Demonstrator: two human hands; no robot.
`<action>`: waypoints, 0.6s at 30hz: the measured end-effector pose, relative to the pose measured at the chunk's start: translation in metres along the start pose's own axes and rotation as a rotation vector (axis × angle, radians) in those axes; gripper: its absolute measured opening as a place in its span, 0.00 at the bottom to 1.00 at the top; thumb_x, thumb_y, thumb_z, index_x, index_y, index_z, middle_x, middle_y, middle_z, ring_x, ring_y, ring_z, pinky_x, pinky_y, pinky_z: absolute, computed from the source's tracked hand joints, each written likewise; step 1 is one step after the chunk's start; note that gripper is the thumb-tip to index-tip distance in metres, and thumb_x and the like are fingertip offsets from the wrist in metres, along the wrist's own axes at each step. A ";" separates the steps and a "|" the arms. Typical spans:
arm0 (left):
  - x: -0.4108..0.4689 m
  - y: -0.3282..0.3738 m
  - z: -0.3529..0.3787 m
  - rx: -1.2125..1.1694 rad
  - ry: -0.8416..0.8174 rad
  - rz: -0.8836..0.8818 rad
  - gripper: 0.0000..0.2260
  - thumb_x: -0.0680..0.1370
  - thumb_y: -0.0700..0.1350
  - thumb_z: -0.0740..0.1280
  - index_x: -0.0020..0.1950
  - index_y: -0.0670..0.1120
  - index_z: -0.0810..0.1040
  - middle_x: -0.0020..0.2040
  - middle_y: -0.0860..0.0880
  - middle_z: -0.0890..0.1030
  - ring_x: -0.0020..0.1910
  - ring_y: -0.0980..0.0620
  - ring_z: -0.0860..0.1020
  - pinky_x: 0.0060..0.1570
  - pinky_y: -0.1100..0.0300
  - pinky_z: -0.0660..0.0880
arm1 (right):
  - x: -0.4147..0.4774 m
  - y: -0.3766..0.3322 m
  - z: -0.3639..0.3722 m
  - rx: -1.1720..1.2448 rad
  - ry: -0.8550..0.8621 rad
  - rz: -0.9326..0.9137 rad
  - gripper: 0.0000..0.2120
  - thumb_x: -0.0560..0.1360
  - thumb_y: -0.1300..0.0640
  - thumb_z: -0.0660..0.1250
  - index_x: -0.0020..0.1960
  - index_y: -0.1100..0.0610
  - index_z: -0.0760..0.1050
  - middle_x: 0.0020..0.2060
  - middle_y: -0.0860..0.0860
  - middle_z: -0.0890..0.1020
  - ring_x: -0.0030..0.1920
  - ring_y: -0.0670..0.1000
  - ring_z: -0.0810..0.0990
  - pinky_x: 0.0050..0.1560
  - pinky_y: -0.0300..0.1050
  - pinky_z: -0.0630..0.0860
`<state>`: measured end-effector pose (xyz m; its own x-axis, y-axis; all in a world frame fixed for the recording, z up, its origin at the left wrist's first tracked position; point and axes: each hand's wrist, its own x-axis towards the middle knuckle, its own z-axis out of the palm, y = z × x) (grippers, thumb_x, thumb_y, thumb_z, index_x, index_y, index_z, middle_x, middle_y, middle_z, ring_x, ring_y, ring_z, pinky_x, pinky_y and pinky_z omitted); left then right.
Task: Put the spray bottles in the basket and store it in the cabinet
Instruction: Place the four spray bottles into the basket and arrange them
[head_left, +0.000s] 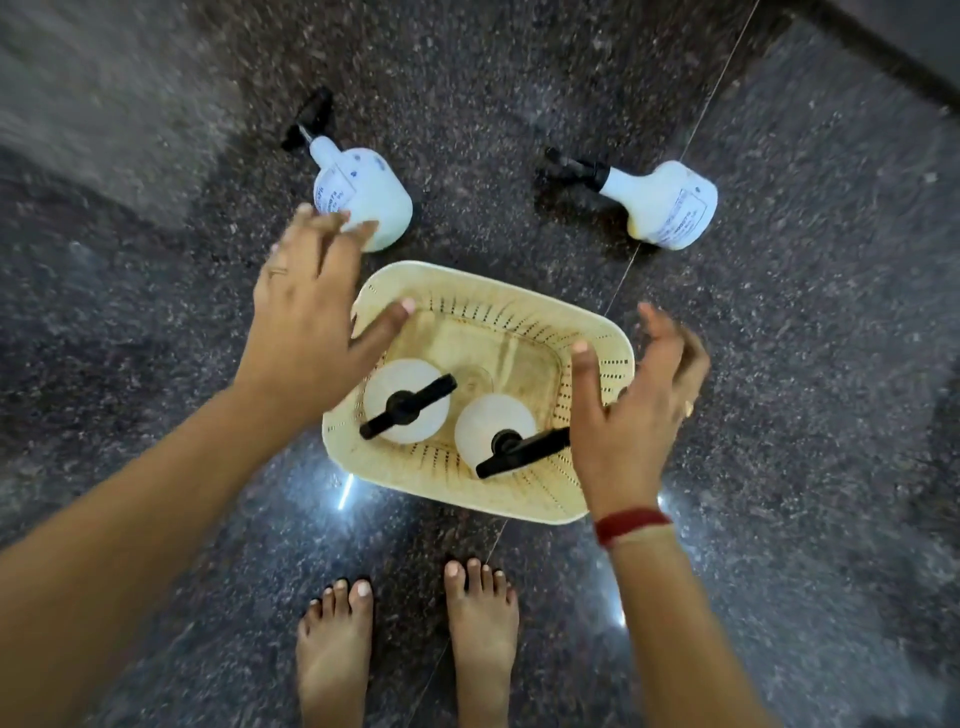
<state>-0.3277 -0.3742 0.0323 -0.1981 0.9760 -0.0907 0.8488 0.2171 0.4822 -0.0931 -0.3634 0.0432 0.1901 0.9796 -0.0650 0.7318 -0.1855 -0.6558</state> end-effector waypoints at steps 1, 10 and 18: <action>0.015 -0.005 0.002 -0.007 0.002 -0.056 0.34 0.74 0.62 0.59 0.73 0.42 0.64 0.72 0.39 0.64 0.75 0.37 0.56 0.70 0.39 0.57 | 0.020 0.002 0.004 -0.061 -0.012 -0.059 0.27 0.78 0.46 0.65 0.73 0.53 0.64 0.71 0.57 0.63 0.69 0.56 0.66 0.66 0.54 0.64; 0.108 -0.081 0.048 0.113 -0.233 -0.295 0.45 0.73 0.64 0.65 0.79 0.47 0.43 0.79 0.42 0.45 0.77 0.39 0.43 0.73 0.37 0.49 | 0.193 0.044 0.059 -0.893 -0.340 -0.473 0.44 0.75 0.43 0.67 0.80 0.51 0.43 0.80 0.57 0.45 0.79 0.65 0.46 0.73 0.70 0.47; 0.127 -0.086 0.080 -0.104 -0.159 -0.398 0.44 0.73 0.65 0.65 0.78 0.55 0.40 0.79 0.41 0.42 0.77 0.37 0.44 0.73 0.39 0.49 | 0.232 0.053 0.104 -1.047 -0.405 -0.288 0.44 0.77 0.46 0.65 0.79 0.53 0.37 0.80 0.55 0.45 0.79 0.64 0.43 0.72 0.73 0.44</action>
<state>-0.3863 -0.2674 -0.0907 -0.4151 0.8090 -0.4162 0.6662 0.5818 0.4665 -0.0784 -0.1375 -0.0844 -0.1565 0.9137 -0.3749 0.9336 0.2607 0.2456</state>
